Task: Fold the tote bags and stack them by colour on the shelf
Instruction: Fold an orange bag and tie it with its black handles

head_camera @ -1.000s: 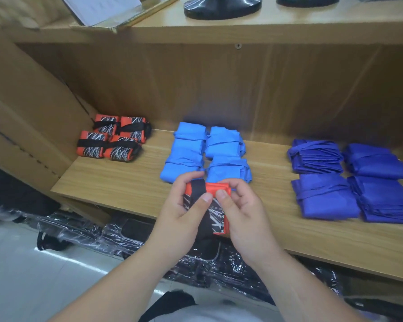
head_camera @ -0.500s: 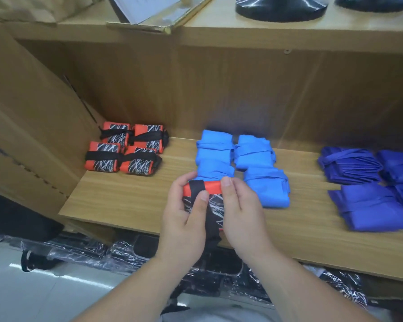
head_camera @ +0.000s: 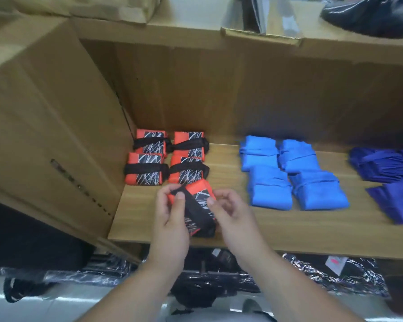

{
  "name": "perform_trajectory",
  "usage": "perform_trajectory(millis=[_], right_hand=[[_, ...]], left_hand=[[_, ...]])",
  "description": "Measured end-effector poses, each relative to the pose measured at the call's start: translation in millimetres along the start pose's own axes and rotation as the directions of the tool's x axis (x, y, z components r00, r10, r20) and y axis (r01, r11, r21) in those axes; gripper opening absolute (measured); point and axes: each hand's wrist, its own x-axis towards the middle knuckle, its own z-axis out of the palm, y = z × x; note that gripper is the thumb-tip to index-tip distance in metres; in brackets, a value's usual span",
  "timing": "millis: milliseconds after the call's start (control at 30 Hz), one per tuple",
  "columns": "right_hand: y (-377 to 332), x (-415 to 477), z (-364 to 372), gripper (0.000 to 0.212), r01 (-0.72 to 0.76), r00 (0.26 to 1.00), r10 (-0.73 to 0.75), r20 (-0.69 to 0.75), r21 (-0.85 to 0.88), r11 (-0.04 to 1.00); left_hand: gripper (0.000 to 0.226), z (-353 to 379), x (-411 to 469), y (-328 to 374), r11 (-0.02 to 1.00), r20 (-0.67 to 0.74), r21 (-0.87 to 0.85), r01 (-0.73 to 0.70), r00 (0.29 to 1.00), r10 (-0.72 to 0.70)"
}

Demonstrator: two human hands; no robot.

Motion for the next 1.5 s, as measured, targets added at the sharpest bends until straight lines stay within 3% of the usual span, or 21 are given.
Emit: perform_trajectory(millis=[200,300,433,500,633,700,767,900,1000,1067,1367,1500], right_hand=[[6,15,31,0.012,-0.031,0.999,0.034,0.025,-0.104,0.994],[7,25,50,0.01,-0.045,0.995,0.062,0.081,-0.197,0.979],[8,41,77,0.006,0.022,0.992,0.015,0.124,-0.294,0.955],[10,50,87,0.004,0.051,0.992,-0.007,0.128,-0.346,0.937],[13,59,97,0.022,0.054,0.993,-0.012,0.114,-0.381,0.923],[12,60,100,0.021,0.068,0.992,-0.022,0.127,-0.366,0.928],[11,59,99,0.018,0.092,0.987,-0.037,0.159,-0.35,0.932],[14,55,87,0.023,0.133,0.977,-0.059,0.205,-0.37,0.92],[17,51,76,0.021,0.112,0.988,-0.066,0.137,-0.369,0.923],[19,49,69,0.012,0.087,0.992,-0.046,0.115,-0.38,0.921],[21,49,86,0.03,-0.083,0.967,0.122,0.226,-0.171,0.982],[14,52,92,0.03,-0.103,0.96,0.141,0.24,-0.164,0.981]], left_hand=[[0.015,-61,17,-11,0.987,0.021,0.158,0.0,1.0,-0.003],[0.027,-85,23,-10,0.971,0.028,0.237,-0.028,0.999,0.022],[0.037,-113,26,-7,0.873,0.117,0.448,-0.19,0.981,0.154],[0.048,-123,21,-8,0.748,0.225,0.589,-0.307,0.951,0.213],[0.066,-134,12,-16,0.281,0.394,0.842,-0.46,0.881,0.262],[0.06,-135,10,-22,0.143,0.438,0.86,-0.49,0.851,0.289],[0.056,-135,12,-27,0.069,0.489,0.842,-0.535,0.811,0.32],[0.057,-131,23,-24,0.094,0.508,0.824,-0.559,0.801,0.316],[0.053,-126,32,-21,0.094,0.499,0.832,-0.547,0.81,0.308],[0.051,-122,36,-22,0.077,0.495,0.836,-0.544,0.807,0.323],[0.044,-113,53,-22,-0.075,0.497,0.857,-0.51,0.779,0.383],[0.056,-116,59,-21,-0.074,0.483,0.868,-0.491,0.799,0.36]])
